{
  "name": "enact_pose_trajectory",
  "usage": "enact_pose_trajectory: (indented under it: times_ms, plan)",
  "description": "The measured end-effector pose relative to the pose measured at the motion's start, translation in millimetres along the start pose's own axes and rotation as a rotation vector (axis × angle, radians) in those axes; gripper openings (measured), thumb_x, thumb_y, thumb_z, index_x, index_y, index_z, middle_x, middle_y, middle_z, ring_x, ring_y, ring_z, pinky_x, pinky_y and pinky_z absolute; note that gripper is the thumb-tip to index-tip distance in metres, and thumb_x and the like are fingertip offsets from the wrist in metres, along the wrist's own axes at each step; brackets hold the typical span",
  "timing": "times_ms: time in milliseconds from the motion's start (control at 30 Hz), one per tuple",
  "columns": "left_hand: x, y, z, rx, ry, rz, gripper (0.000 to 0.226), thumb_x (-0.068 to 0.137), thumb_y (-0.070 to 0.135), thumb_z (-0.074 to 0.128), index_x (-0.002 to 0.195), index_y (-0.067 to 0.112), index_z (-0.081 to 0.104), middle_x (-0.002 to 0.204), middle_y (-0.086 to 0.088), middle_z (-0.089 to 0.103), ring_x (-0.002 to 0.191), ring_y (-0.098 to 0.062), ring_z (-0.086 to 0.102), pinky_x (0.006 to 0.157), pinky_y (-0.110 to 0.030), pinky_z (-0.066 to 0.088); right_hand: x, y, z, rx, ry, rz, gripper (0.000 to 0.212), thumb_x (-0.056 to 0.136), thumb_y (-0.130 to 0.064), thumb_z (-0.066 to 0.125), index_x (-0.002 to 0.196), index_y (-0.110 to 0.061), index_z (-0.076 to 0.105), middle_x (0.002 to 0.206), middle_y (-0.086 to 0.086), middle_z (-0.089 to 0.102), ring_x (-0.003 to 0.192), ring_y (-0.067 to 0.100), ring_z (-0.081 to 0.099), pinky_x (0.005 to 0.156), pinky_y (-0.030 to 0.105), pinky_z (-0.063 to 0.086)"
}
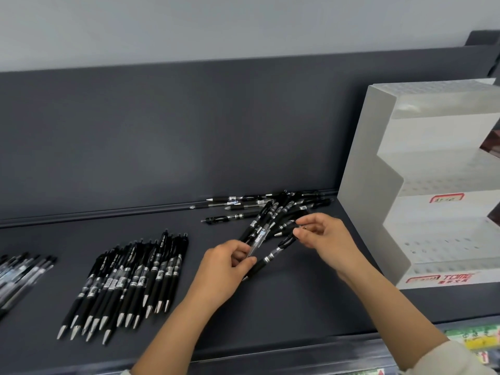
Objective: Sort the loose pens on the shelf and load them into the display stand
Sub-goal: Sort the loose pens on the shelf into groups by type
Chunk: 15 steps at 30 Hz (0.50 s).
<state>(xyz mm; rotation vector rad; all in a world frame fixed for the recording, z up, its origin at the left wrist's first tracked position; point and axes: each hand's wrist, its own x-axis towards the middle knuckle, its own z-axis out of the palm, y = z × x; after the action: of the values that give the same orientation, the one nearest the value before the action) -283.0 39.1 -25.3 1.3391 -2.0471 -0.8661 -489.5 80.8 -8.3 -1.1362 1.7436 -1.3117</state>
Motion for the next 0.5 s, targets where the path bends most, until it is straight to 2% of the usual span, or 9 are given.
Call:
enact_pose_trajectory:
  times_ms: [100, 167, 267, 333, 500]
  plan:
    - [0.0, -2.4, -6.9, 0.034, 0.074, 0.001, 0.011, 0.081, 0.026, 0.072, 0.085, 0.032, 0.064, 0.077, 0.013, 0.063, 0.065, 0.0, 0.056, 0.061, -0.008, 0.042, 3.4, 5.3, -1.3, -0.162, -0.025, 0.006, 0.009, 0.085, -0.015, 0.067, 0.083, -0.024, 0.066, 0.076, 0.001, 0.067, 0.069, 0.013, 0.063, 0.076, 0.03, 0.055]
    - [0.8, -6.0, -17.2, 0.063, 0.15, 0.015, 0.01, 0.08, 0.024, 0.073, 0.084, 0.03, 0.066, 0.078, 0.011, 0.06, 0.065, -0.001, 0.055, 0.061, -0.006, 0.04, 3.7, 4.6, 1.3, -0.17, -0.066, 0.019, 0.009, 0.089, -0.013, 0.062, 0.087, -0.02, 0.067, 0.078, 0.002, 0.066, 0.069, 0.012, 0.063, 0.072, 0.026, 0.055]
    - [1.7, -15.4, -41.8, 0.065, 0.267, -0.013, 0.01, 0.082, 0.022, 0.071, 0.092, 0.018, 0.071, 0.078, 0.005, 0.061, 0.066, -0.004, 0.056, 0.062, -0.007, 0.038, 4.9, -10.2, 10.5, 0.101, -0.06, 0.038, 0.012, 0.092, -0.008, 0.056, 0.095, -0.015, 0.065, 0.087, 0.006, 0.061, 0.072, 0.014, 0.064, 0.069, 0.023, 0.057]
    - [-2.4, -22.2, -59.5, 0.034, 0.308, -0.055, 0.015, 0.083, 0.021, 0.07, 0.097, 0.016, 0.071, 0.076, 0.003, 0.063, 0.065, -0.005, 0.056, 0.059, -0.007, 0.04, 5.9, -26.2, 19.0, 0.252, -0.04, 0.045, 0.014, 0.093, -0.006, 0.055, 0.105, -0.011, 0.06, 0.084, 0.005, 0.058, 0.072, 0.015, 0.063, 0.067, 0.024, 0.058]
    - [-23.3, -45.5, -105.2, 0.04, 0.409, -0.132, 0.025, 0.086, 0.02, 0.067, 0.111, 0.018, 0.066, 0.075, 0.005, 0.063, 0.065, -0.006, 0.057, 0.056, -0.007, 0.04, 6.6, -60.4, 57.0, 0.376, -0.034, 0.012, 0.017, 0.09, -0.005, 0.058, 0.107, -0.006, 0.055, 0.081, 0.006, 0.059, 0.068, 0.017, 0.062, 0.061, 0.025, 0.059]
